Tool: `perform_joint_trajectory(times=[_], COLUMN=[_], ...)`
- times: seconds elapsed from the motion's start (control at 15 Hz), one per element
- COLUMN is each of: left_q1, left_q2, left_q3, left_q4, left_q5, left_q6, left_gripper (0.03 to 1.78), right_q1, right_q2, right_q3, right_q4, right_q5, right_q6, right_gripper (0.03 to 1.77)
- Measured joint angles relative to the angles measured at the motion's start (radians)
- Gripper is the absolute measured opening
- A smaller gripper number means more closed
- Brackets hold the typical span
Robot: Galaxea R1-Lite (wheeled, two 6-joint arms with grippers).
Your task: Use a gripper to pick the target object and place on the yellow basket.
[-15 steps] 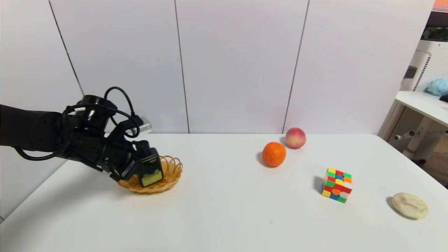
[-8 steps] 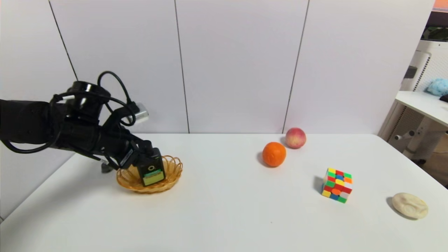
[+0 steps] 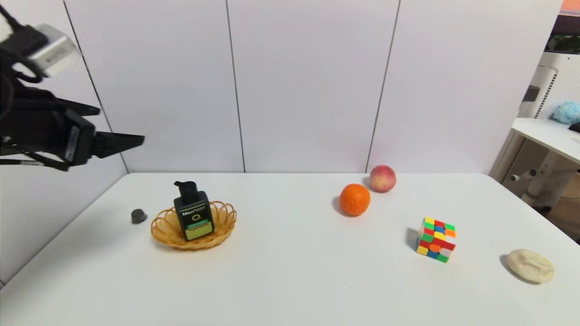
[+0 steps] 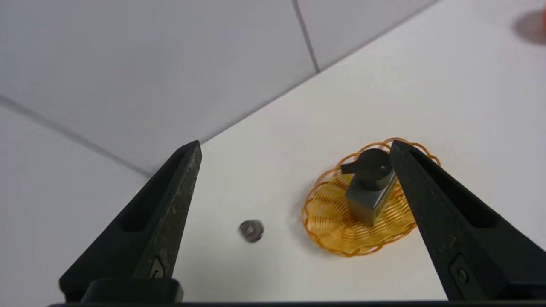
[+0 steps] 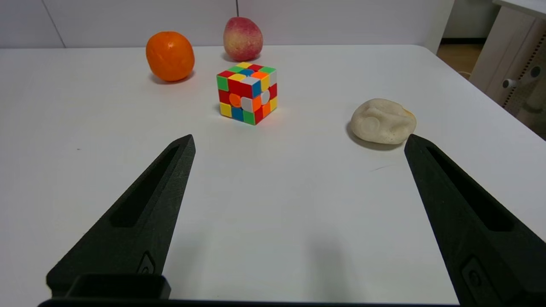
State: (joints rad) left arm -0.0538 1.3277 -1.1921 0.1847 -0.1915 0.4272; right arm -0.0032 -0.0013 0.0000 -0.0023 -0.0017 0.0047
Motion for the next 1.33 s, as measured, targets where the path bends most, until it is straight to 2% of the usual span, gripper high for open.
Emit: perform_joint_trajectory(times=[0.13,0.33,0.6,0.73,0.93,1.0,1.2,1.33], left_q1=[0.004,0.006,0.007,0.007,0.021,0.027,0.039,0.042], left_q2=[-0.161,-0.429,-0.795,-0.935,-1.067,-1.111,-1.244,-1.292], left_q3=[0.1,0.331,0.721,0.912,1.134,1.16,1.184,1.19], left_q4=[-0.001,-0.001,-0.033,-0.088,-0.251,-0.264,-0.201,-0.185], left_q5=[0.098,0.205,0.263,0.274,0.266,0.251,0.176,0.16], left_q6=[-0.064,-0.111,-0.165,-0.202,-0.242,-0.253,-0.308,-0.357], left_gripper=[1.62,1.65,1.67,1.67,1.68,1.69,1.69,1.69], right_q1=[0.0,0.0,0.0,0.0,0.0,0.0,0.0,0.0], right_q2=[0.0,0.0,0.0,0.0,0.0,0.0,0.0,0.0], right_q3=[0.0,0.0,0.0,0.0,0.0,0.0,0.0,0.0], right_q4=[0.0,0.0,0.0,0.0,0.0,0.0,0.0,0.0], right_q5=[0.0,0.0,0.0,0.0,0.0,0.0,0.0,0.0], right_q6=[0.0,0.0,0.0,0.0,0.0,0.0,0.0,0.0], right_gripper=[1.69,1.69,1.69,1.69,1.69,1.69,1.69,1.69])
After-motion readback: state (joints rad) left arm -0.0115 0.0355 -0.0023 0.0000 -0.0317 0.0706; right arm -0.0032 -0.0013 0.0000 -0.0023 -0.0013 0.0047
